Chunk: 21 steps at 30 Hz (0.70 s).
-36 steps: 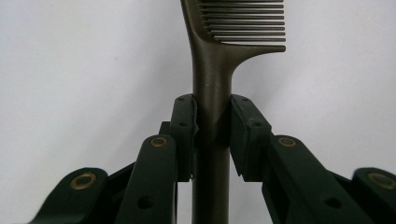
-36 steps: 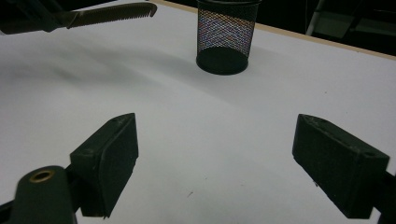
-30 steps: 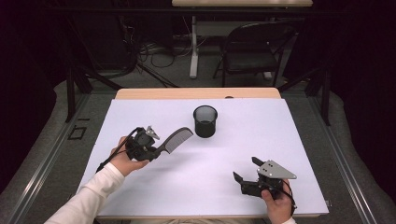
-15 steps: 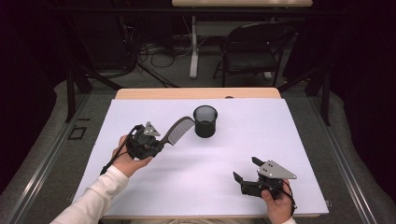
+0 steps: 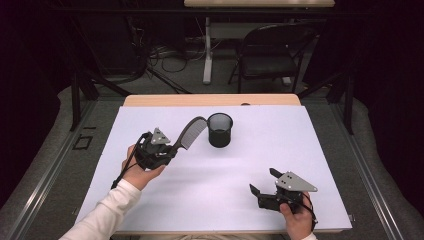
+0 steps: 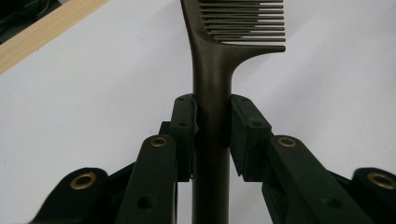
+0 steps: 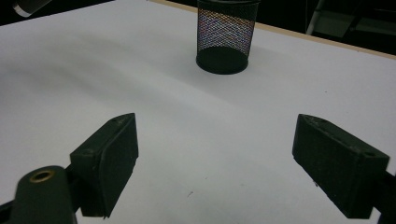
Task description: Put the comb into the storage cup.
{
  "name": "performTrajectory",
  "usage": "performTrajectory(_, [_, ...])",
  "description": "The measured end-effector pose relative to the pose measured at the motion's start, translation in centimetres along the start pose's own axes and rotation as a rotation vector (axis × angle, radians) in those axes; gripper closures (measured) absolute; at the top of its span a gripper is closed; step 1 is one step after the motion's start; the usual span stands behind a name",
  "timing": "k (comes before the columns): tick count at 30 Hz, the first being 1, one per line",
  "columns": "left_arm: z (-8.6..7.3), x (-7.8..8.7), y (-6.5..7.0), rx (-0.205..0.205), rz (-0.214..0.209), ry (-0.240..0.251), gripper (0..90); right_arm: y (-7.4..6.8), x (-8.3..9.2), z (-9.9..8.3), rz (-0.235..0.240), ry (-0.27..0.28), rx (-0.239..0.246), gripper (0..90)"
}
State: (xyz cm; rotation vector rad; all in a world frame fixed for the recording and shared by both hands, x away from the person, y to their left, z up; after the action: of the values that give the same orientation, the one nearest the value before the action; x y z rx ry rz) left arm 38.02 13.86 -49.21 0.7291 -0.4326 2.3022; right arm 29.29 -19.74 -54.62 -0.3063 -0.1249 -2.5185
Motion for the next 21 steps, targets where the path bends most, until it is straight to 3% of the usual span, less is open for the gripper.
performTrajectory(21, [1.3,0.2,1.4,0.035,0.021,0.165,72.7,0.0,0.0,-0.1,0.000,-0.003,-0.002,14.3])
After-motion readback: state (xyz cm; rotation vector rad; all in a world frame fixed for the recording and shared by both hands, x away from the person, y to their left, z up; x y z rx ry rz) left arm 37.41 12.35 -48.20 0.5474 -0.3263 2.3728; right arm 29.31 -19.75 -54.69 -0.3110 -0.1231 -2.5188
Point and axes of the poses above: each handheld gripper's, and its own axes: x roughly backward along the jaws, z roughly out of its top, y roughly to its right, the point moved 5 cm from there along -x, roughly forward along the jaws, and after that the axes turned 9 degrees about y, right-handed, at the moved point
